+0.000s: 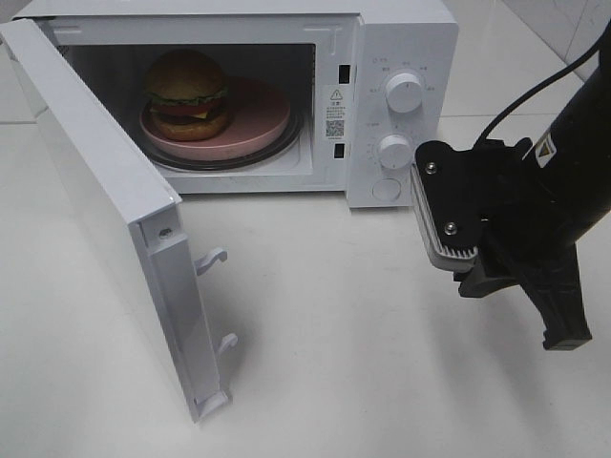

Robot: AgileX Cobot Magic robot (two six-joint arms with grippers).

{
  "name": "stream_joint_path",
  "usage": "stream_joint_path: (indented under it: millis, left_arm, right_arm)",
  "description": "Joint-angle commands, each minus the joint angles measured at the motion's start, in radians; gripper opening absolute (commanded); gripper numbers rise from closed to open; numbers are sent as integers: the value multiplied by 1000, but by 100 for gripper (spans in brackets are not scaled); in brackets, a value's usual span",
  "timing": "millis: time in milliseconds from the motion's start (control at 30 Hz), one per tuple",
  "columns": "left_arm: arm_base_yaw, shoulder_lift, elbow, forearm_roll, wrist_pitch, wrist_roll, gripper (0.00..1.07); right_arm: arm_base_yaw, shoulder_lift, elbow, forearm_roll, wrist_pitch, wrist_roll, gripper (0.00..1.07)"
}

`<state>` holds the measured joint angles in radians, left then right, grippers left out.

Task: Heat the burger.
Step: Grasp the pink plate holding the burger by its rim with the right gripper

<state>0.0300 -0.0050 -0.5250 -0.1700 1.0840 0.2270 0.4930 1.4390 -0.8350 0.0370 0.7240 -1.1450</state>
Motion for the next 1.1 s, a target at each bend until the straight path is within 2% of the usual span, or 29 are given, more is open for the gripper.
stream_joint_path:
  millis: [33, 100, 233, 300, 333, 433, 500, 533, 567, 600, 633, 700, 967, 1100]
  left_arm:
    - [0, -19, 3, -6, -3, -4, 96]
    - [0, -19, 3, -6, -3, -4, 96]
    - [0, -19, 3, -6, -3, -4, 96]
    - [0, -19, 3, -6, -3, -4, 96]
    - [0, -19, 3, -6, -3, -4, 96]
    - [0, -19, 3, -6, -3, -4, 96]
    - [0, -19, 3, -6, -3, -4, 96]
    - [0, -19, 3, -6, -3, -4, 96]
    - [0, -19, 3, -6, -3, -4, 96]
    - [0, -19, 3, -6, -3, -4, 96]
    - [0, -19, 3, -6, -3, -4, 96]
    - [0, -19, 3, -6, -3, -4, 96]
    - [0, -19, 3, -6, -3, -4, 96]
    - [0, -19, 3, -6, -3, -4, 96]
  right_arm:
    - [-1, -5, -15, -30, 8, -40, 22]
    - [-1, -5, -22, -37, 11, -40, 24]
    - [-1, -5, -74, -76, 44, -40, 37]
    - [-1, -5, -82, -81, 52, -40, 39]
    - [-1, -5, -98, -81, 58, -38, 46]
    - [3, -5, -106, -81, 58, -31, 49]
    - [23, -5, -117, -83, 56, -12, 70]
    - [23, -5, -117, -83, 56, -12, 70]
    - [27, -5, -120, -83, 54, -6, 75]
    - [37, -5, -129, -85, 47, 19, 85]
    - [37, -5, -129, -85, 47, 19, 85]
    - [38, -5, -148, -93, 45, 53, 95]
    - [98, -5, -162, -243, -5, 100, 94]
    - [107, -4, -162, -261, -33, 100, 93]
